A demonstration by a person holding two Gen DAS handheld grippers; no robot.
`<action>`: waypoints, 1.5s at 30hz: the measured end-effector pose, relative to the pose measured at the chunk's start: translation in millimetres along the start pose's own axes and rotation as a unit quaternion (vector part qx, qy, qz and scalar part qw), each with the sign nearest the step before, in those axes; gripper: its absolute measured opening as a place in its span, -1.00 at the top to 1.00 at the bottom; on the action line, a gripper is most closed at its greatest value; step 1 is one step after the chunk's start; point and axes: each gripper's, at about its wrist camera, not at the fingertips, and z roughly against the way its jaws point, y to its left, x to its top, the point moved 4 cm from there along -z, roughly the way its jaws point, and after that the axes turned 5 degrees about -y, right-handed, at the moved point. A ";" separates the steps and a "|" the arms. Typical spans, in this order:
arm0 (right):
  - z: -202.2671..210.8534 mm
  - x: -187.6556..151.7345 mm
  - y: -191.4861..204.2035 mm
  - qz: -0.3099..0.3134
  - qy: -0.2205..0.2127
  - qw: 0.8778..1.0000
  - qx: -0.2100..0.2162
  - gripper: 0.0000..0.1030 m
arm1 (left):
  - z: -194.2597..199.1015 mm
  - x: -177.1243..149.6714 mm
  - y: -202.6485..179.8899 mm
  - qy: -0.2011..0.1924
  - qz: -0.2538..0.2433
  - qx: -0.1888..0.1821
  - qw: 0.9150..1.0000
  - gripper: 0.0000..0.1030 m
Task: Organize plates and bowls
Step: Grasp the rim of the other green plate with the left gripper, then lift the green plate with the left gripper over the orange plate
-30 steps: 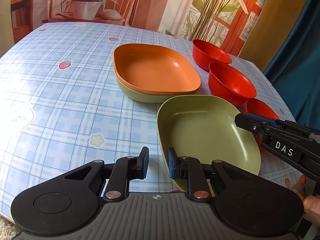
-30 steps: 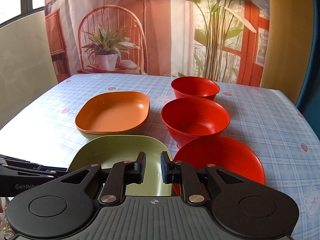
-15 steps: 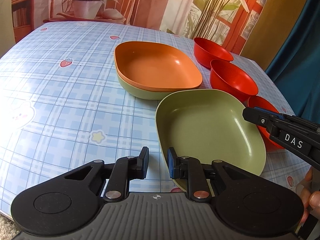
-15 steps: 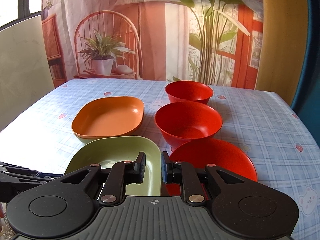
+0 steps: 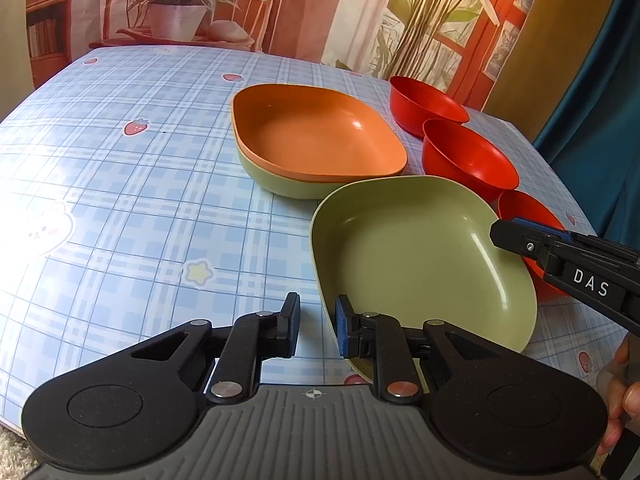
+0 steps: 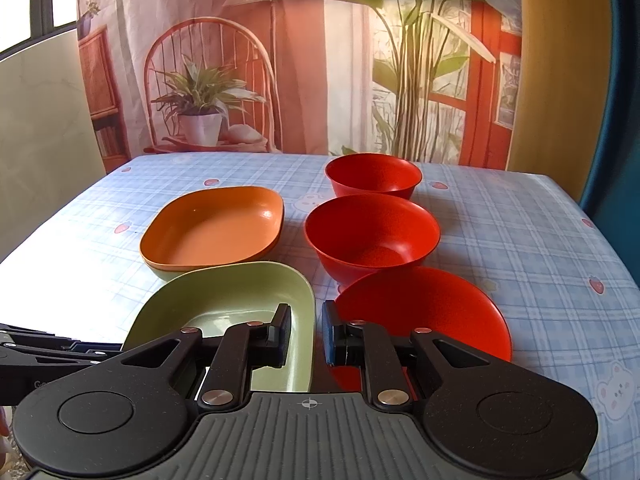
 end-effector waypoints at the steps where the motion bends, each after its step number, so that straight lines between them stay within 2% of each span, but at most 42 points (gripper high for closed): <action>1: 0.0 -0.7 -1.2 -0.003 0.000 1.000 0.002 0.68 | 0.1 -0.1 0.1 0.000 0.001 0.000 1.000 0.60; 11: 4.4 0.1 3.5 0.010 -0.014 1.000 0.004 0.65 | 0.4 -0.6 0.7 -0.001 0.003 0.000 1.000 0.60; 33: 0.6 -4.4 7.2 0.007 0.004 1.000 0.014 0.61 | 1.9 -1.5 4.3 -0.003 0.011 0.002 1.000 0.64; 35: 1.2 -4.7 9.0 0.009 0.006 1.000 0.019 0.78 | 2.2 -1.6 4.4 -0.004 0.009 0.008 1.000 0.69; 36: -0.7 -4.5 9.7 0.009 0.011 0.999 0.029 0.79 | 2.5 -1.7 4.3 -0.004 0.008 0.008 1.000 0.69; 39: -1.6 -6.0 12.4 0.015 0.011 1.000 0.023 0.79 | 3.2 -2.0 4.1 -0.004 0.001 0.013 1.000 0.77; 45: -8.9 -12.0 6.4 -0.007 0.034 0.999 0.024 0.74 | 3.3 -1.5 7.5 -0.004 0.014 0.005 1.000 0.78</action>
